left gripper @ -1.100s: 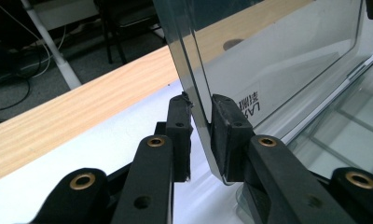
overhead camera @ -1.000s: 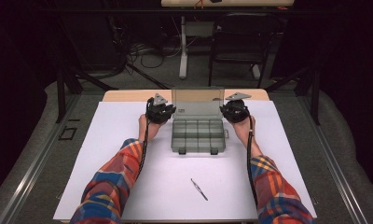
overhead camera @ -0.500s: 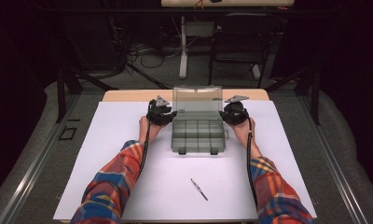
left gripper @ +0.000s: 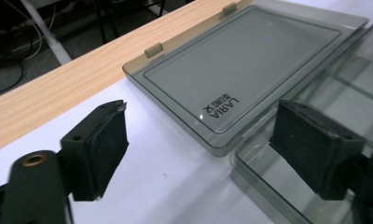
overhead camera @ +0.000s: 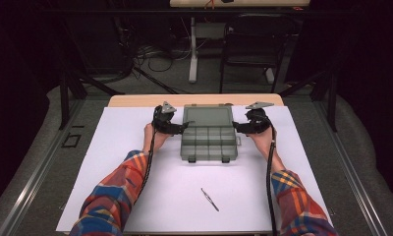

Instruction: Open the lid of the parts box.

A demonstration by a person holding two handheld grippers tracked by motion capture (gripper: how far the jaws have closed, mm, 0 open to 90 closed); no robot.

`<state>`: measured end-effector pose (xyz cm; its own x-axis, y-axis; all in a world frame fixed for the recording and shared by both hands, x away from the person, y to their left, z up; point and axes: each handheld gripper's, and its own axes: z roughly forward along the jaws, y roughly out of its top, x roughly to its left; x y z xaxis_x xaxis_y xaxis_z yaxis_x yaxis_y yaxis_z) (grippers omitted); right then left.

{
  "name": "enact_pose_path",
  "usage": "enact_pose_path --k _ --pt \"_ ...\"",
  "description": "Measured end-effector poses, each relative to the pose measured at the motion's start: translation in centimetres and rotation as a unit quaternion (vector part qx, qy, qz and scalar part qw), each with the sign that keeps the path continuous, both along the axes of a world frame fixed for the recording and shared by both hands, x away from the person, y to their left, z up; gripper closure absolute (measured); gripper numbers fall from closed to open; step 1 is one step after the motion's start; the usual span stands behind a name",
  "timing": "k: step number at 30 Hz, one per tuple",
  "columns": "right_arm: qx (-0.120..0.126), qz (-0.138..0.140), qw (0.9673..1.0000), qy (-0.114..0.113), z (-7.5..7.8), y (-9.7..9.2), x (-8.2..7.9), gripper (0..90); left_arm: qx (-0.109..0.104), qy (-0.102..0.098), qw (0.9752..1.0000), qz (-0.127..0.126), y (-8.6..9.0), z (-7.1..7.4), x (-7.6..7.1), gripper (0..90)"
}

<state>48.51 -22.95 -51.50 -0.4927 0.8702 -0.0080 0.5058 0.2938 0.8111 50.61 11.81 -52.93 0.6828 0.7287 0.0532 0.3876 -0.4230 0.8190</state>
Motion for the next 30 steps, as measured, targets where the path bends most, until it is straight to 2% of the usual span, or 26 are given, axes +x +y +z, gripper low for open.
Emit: enact_pose_path --k 3,5,14,19,30 --pt "0.006 0.008 0.9999 -0.005 0.5 -0.2 -0.7 17.5 0.013 -0.005 0.9999 0.003 0.0 0.3 -0.7 15.4" --pt "0.007 0.015 0.9998 -0.007 0.9 -0.2 -1.2 15.4 0.012 0.006 0.9999 0.002 0.2 0.4 -1.1 13.7" --pt "0.003 0.049 0.9987 -0.014 1.6 0.2 -3.6 9.4 0.02 -0.004 0.9998 -0.008 0.9 1.3 -3.6 7.8" --pt "0.005 0.059 0.9981 -0.017 1.7 0.3 -5.2 7.4 0.024 -0.012 0.9995 -0.016 1.4 1.8 -5.1 5.5" --pt "0.009 0.08 0.9964 -0.026 1.6 0.5 -8.4 5.6 0.033 -0.023 0.9989 -0.023 2.4 1.7 -8.5 1.7"
